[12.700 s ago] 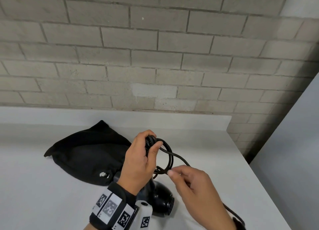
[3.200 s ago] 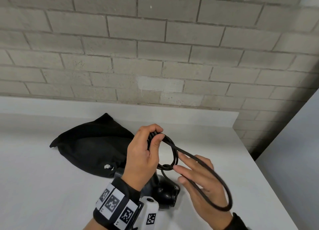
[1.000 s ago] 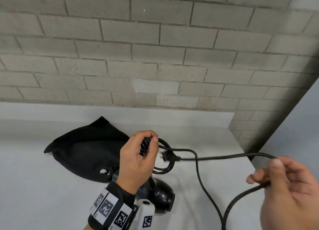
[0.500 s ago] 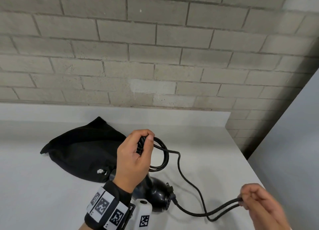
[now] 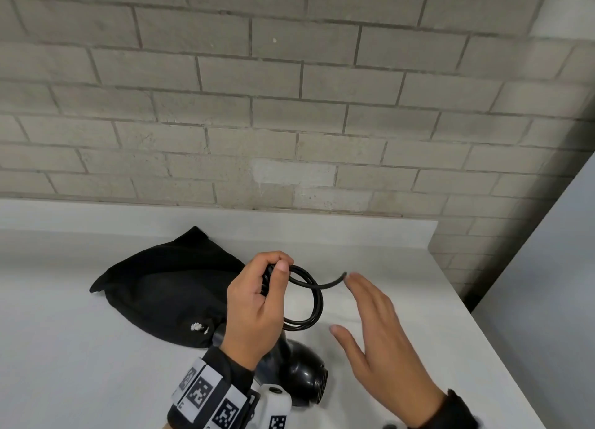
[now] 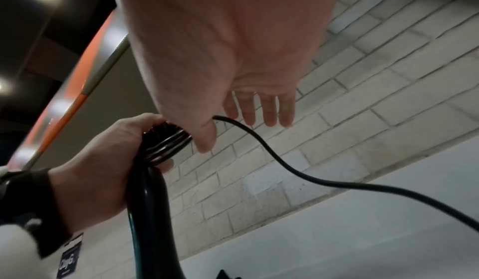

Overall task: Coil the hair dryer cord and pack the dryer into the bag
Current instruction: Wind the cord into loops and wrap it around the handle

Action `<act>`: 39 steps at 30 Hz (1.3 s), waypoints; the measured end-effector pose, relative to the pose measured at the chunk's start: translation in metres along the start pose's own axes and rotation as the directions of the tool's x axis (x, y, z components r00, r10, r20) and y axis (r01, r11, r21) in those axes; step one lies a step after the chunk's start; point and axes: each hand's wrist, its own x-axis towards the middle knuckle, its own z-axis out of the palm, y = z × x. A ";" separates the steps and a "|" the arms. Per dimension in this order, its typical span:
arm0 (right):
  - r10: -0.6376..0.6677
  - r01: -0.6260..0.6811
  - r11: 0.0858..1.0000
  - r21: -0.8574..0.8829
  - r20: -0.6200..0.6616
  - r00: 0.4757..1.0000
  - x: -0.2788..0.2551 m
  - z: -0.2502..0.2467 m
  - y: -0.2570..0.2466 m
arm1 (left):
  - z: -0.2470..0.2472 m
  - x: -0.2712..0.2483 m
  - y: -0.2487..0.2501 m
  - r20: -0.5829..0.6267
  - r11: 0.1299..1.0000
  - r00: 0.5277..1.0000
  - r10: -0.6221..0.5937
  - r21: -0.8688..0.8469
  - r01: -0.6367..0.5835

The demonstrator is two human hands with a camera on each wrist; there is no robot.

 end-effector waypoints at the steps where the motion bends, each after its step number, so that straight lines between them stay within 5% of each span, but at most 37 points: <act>1: -0.027 0.028 1.000 0.015 -0.020 0.999 0.007 0.002 -0.003 | 0.000 0.000 0.001 -0.001 1.000 1.000 0.001 0.001 -0.001; 12: -0.371 0.405 0.896 0.183 -0.195 0.908 0.039 -0.046 -0.029 | 0.002 0.001 0.007 -0.020 0.993 0.996 0.082 0.087 -0.080; 16: -0.357 0.429 0.868 0.251 -0.285 0.889 0.057 -0.055 -0.042 | 0.003 0.000 0.008 0.035 0.987 0.990 0.136 0.081 -0.138; 20: -0.195 0.338 0.851 0.402 -0.356 0.914 0.070 -0.050 -0.055 | 0.002 -0.002 0.010 0.086 0.984 0.981 0.173 0.018 -0.175; 26: 0.065 0.110 0.769 0.630 -0.249 0.966 0.076 -0.030 -0.067 | -0.003 -0.003 0.011 0.091 0.984 0.980 0.175 -0.041 -0.172; 33: 0.111 0.005 0.761 0.648 -0.138 0.984 0.071 -0.022 -0.080 | -0.003 -0.007 0.016 0.064 0.980 0.979 0.192 -0.072 -0.187; 39: 0.262 -0.226 0.538 0.812 0.093 0.961 0.068 -0.018 -0.078 | -0.006 -0.008 0.012 0.003 0.980 0.980 0.197 -0.038 -0.197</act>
